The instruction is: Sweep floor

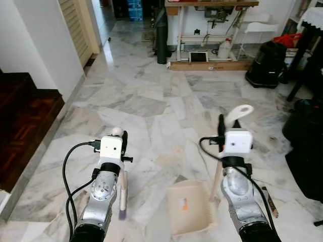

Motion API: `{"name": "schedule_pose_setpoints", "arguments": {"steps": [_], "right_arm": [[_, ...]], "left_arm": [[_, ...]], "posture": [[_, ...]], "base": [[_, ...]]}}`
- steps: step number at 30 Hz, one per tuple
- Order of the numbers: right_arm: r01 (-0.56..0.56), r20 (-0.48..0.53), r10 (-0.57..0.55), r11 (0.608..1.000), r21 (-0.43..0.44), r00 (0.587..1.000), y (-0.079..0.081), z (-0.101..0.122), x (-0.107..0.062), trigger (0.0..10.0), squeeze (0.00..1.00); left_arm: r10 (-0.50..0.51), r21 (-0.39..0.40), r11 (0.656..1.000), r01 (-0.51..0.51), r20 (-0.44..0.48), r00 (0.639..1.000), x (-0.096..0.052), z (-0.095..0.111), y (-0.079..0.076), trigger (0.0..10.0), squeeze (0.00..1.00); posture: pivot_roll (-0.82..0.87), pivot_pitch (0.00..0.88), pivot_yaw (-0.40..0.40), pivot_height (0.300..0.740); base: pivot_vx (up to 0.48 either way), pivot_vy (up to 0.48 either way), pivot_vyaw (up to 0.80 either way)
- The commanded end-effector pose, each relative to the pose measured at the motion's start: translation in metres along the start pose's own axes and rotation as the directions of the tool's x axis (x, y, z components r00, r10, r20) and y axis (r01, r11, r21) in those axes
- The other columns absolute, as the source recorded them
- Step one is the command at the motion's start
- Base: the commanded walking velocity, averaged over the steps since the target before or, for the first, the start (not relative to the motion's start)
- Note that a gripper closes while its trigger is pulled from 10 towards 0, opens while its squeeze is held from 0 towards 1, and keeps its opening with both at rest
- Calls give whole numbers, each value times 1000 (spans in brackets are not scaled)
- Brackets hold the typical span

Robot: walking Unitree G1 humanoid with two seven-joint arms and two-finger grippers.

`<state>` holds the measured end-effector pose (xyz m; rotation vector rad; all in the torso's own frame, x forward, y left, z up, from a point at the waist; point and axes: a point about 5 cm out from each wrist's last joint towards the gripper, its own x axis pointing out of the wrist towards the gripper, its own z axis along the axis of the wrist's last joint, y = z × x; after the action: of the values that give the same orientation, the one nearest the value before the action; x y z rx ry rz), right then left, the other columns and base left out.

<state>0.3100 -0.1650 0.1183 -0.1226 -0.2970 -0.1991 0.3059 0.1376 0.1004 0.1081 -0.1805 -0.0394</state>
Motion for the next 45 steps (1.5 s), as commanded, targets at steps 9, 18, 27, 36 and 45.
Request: {"name": "schedule_pose_setpoints", "arguments": {"steps": [9, 18, 27, 36, 45], "right_arm": [[82, 11, -83, 996, 45, 996, -14, 6, 6, 10000, 0], [94, -15, -93, 989, 117, 996, -13, 3, 6, 10000, 0], [76, -15, -75, 992, 101, 997, -13, 2, 4, 10000, 0], [15, -3, -15, 1000, -23, 1000, -24, -4, -9, 10000, 0], [23, -7, -23, 1000, -19, 1000, -26, -5, -10, 10000, 0]], "left_arm": [[22, -41, 999, -22, 17, 1000, 6, 6, 3, 10000, 0], [71, -103, 992, -70, 8, 997, 13, 8, 10, 10000, 0], [71, -114, 991, -70, 7, 997, 13, 8, 11, 10000, 0], [70, -95, 993, -71, -13, 997, 6, 0, 21, 10000, 0], [75, -91, 993, -76, -20, 997, 6, -2, 24, 10000, 0]], "posture": [[-3, 0, 38, 740], [-4, 0, 40, 740], [-2, 0, 41, 740], [-12, 0, 46, 740], [-11, 0, 45, 740]], "base": [[0, 0, 0], [0, -113, 0], [0, -257, 0], [0, -260, 0], [0, -260, 0]]}}
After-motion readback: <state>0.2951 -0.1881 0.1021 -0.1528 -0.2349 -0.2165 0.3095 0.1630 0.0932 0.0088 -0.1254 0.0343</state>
